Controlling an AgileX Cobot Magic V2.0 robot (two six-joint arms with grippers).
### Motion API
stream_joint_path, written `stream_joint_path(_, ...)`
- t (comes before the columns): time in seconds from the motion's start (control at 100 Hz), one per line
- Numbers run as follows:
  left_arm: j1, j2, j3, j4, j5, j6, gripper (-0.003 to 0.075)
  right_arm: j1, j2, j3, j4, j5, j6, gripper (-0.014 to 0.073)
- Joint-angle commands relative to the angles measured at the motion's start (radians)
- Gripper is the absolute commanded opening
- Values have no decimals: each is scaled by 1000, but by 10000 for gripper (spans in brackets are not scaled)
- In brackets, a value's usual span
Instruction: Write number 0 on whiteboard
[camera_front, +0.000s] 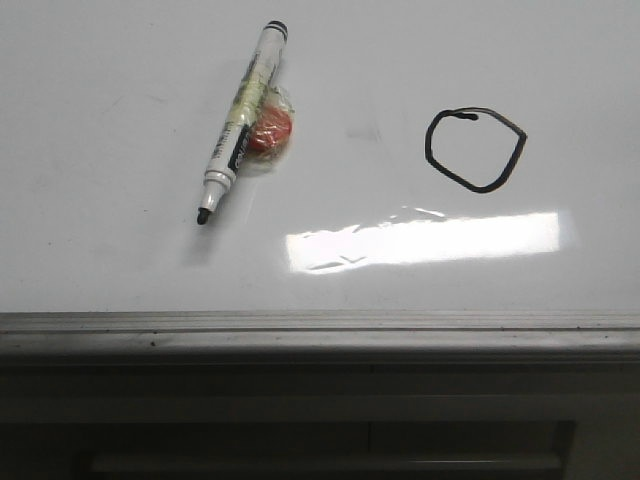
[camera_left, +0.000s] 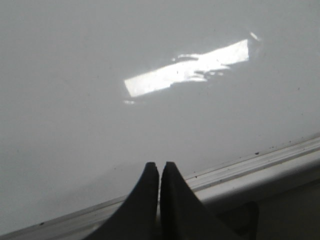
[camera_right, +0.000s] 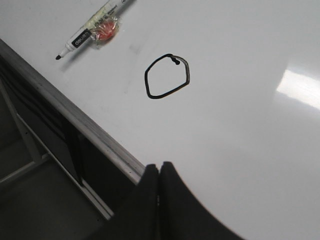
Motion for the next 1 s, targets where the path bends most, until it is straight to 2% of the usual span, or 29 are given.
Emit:
stream_joint_path(0.0,16,-22,31,-18,-54,-9,-20,0,14,-21,-44,-49,3,-59)
stream_joint_path(0.74,24,-22,31,-18,-51,-9,-20,0,14,-17,-44,-42,3,-59)
stream_joint_path(0.85,24,-22,31,-18,-51,-9,-20,0,14,25,-133,41,3,-59)
stream_joint_path(0.94,24,-22,31,-18,-51,-9,-20,0,14,73,-268,-67,3,-59)
stream_joint_path(0.99,24,-22,31,-18,-51,-9,-20,0,14,84,-290,-138,3,-59)
